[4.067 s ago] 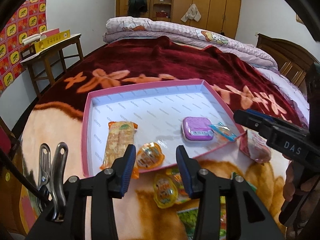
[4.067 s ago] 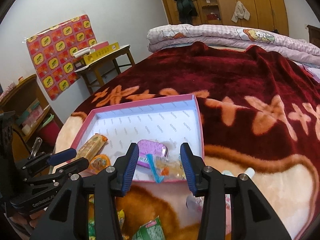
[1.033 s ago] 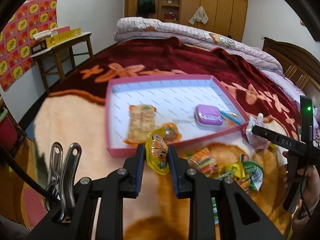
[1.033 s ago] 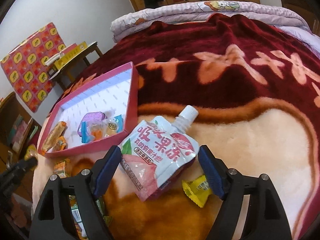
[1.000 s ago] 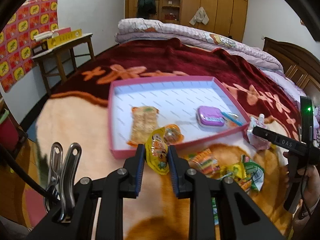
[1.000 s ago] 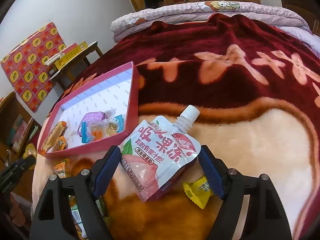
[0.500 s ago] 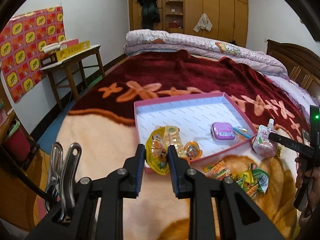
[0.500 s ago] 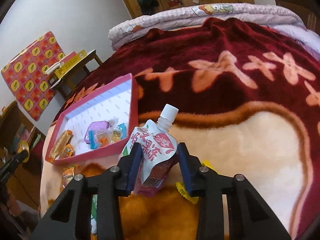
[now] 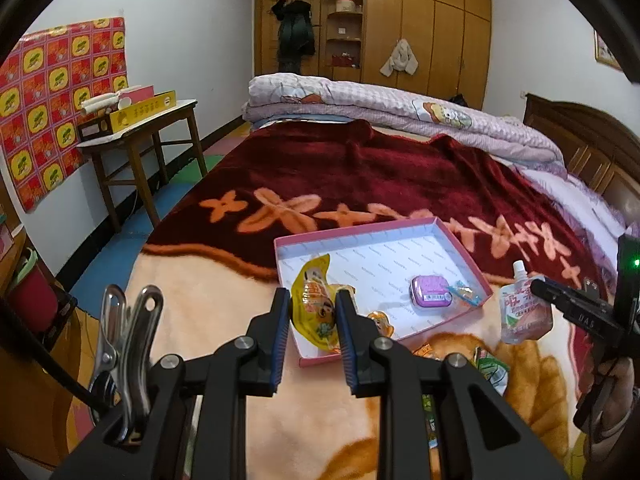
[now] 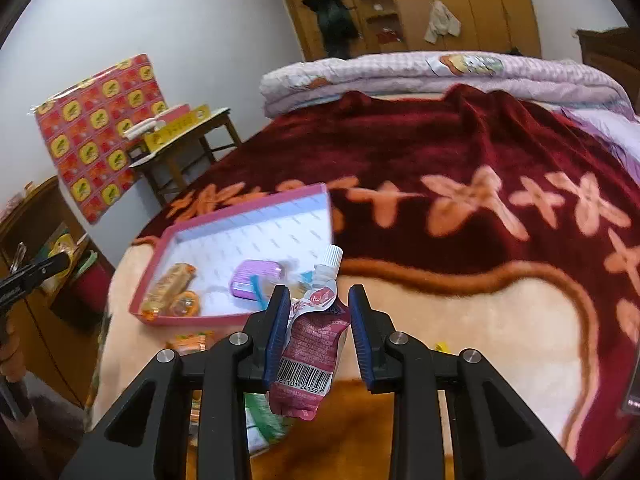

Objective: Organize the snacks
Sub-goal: 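Lower yellow jelly cup into tray with left tool while right tool drops pink pouch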

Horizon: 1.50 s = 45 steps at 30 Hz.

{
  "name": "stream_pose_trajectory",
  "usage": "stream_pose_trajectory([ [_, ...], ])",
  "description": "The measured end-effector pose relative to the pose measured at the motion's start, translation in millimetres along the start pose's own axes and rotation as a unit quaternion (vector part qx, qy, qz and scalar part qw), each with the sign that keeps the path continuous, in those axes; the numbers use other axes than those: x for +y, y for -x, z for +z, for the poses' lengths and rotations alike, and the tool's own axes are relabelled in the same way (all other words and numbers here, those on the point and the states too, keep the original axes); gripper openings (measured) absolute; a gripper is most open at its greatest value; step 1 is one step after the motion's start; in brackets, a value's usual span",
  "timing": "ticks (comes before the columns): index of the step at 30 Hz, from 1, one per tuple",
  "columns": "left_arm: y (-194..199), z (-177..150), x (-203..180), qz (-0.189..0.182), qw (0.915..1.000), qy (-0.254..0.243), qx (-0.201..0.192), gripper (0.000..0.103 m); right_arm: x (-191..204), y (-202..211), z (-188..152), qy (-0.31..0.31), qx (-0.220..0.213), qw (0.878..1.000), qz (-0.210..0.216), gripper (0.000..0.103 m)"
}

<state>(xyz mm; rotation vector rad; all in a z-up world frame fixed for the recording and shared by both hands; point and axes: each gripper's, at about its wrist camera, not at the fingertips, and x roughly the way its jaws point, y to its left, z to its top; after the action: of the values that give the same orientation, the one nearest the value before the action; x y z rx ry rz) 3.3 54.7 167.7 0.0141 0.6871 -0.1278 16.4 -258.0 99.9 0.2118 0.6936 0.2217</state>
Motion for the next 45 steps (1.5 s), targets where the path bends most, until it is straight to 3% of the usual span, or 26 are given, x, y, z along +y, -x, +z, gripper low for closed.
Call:
stream_pose_trajectory([
  [8, 23.9, 2.8, 30.8, 0.040, 0.9991, 0.010, -0.013, 0.024, 23.8, -0.5, 5.6, 0.018, -0.001, 0.999, 0.029, 0.031],
  [16, 21.7, 12.9, 42.7, 0.045, 0.9987, 0.013, -0.021, 0.024, 47.1, -4.9, 22.6, 0.040, -0.009, 0.998, 0.047, 0.031],
  [21, -2.3, 15.5, 39.2, 0.020, 0.9994, 0.023, -0.017, 0.024, 57.6, -12.6, 38.1, 0.057, -0.021, 0.997, 0.046, 0.031],
  [34, -93.2, -0.9, -11.1, -0.019, 0.9996, -0.016, 0.014, 0.024, 58.6, -61.3, 45.5, 0.052, -0.008, 0.997, 0.050, 0.031],
  [45, -140.2, -8.9, -12.5, -0.034, 0.9983, -0.011, 0.047, 0.024, 75.3, -90.7, 47.7, 0.064, 0.002, 0.996, 0.067, 0.031],
])
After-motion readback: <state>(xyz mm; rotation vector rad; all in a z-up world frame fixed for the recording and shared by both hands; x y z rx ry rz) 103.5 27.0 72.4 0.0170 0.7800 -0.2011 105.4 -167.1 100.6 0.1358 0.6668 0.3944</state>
